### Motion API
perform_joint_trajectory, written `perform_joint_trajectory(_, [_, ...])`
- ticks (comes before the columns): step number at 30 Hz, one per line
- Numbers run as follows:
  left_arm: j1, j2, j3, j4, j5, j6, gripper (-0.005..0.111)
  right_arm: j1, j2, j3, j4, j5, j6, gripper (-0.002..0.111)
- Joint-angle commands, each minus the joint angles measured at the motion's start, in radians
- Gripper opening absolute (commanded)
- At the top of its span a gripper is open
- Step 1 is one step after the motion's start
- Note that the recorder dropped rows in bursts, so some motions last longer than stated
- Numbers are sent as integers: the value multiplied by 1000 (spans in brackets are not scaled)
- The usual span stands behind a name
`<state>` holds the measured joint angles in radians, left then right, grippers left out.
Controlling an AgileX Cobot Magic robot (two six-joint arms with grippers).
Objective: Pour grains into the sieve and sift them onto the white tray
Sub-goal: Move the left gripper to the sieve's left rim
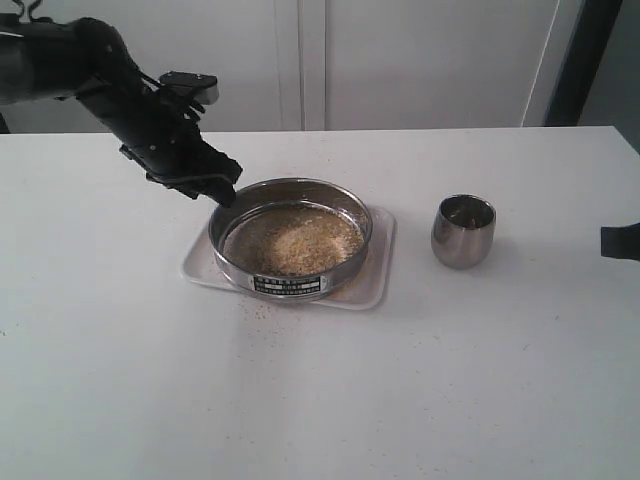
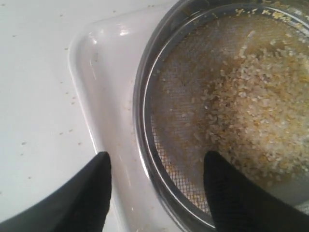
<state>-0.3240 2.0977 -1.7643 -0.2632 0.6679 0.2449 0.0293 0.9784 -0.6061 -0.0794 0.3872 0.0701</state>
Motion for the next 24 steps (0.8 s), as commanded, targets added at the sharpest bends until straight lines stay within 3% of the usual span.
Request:
perform_joint_trajectory(1, [-37,46,-53,84,7,-107,60,-10,-8,3,3,-9,5,0])
perform_joint_trajectory(10, [-37,124,-119,105,11,-144,60,-10,-8,3,3,-9,5,0])
perform_joint_trajectory(24, [-37,162,-122,150,-26,-172,59,-10,-8,3,3,-9,5,0])
